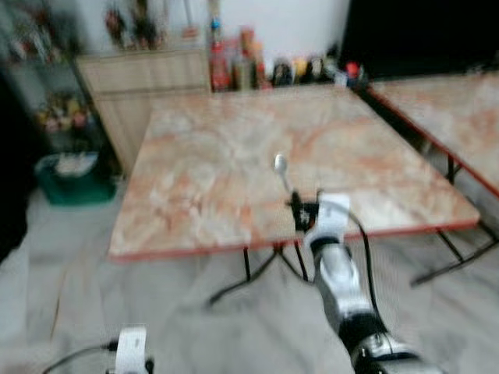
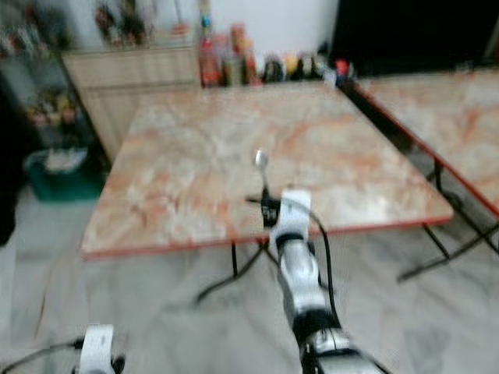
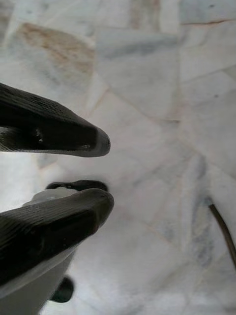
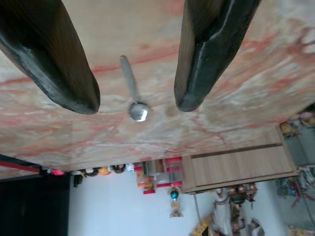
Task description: Setting the table
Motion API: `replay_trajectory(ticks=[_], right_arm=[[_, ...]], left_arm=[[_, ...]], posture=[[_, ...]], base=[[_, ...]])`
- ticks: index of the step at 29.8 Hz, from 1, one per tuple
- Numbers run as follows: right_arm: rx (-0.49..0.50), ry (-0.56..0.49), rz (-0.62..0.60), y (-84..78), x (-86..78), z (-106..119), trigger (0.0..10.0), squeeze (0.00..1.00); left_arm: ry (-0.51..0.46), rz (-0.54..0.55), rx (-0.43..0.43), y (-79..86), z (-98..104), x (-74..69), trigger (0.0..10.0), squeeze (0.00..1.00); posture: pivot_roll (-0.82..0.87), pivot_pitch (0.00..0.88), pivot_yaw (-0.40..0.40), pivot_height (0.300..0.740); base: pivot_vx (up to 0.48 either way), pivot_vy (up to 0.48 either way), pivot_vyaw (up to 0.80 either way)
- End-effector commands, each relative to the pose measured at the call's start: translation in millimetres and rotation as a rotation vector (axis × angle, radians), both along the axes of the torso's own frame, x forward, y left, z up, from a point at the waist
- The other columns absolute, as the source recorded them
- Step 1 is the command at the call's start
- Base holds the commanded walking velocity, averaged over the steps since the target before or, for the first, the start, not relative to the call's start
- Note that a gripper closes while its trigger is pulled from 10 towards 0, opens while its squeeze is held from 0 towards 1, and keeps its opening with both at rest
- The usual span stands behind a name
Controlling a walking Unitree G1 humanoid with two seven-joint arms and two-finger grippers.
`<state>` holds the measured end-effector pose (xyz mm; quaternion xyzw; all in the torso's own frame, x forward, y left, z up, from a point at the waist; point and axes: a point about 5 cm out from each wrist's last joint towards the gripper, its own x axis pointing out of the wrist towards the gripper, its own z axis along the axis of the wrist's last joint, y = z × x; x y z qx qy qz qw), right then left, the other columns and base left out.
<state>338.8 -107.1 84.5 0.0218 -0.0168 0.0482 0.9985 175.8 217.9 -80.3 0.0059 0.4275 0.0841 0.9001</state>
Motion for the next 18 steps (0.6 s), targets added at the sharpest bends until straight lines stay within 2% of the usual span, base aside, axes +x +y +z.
replay_trajectory(ticks=[1, 8, 13, 18], right_arm=[[0.003, -0.014, 0.003, 3.4, 2.4, 4.4, 10.0, 0.00], [0.007, -0.004, 0.000, 2.4, 0.9, 1.7, 10.0, 0.00], [-0.040, -0.027, 0.011, 2.1, 0.6, 3.6, 10.0, 0.00], [-0.031, -0.023, 0.008, 2.4, 0.5, 3.2, 10.0, 0.00]], left_arm=[[-0.025, -0.005, 0.012, 3.0, 4.6, 7.8, 10.0, 0.00], [-0.024, -0.003, 0.011, 3.1, 4.2, 6.9, 10.0, 0.00], [-0.019, -0.002, 0.009, 2.9, 3.3, 5.3, 10.0, 0.00], [-0.020, -0.003, 0.008, 2.7, 3.5, 5.7, 10.0, 0.00]], posture=[[0.02, 0.000, 0.015, 0.740], [0.02, 0.000, 0.015, 0.740], [0.02, 0.000, 0.017, 0.740], [0.02, 0.000, 0.017, 0.740]], base=[[0.274, 0.000, 0.00], [0.270, 0.000, 0.00], [0.272, 0.000, 0.00], [0.271, 0.000, 0.55]])
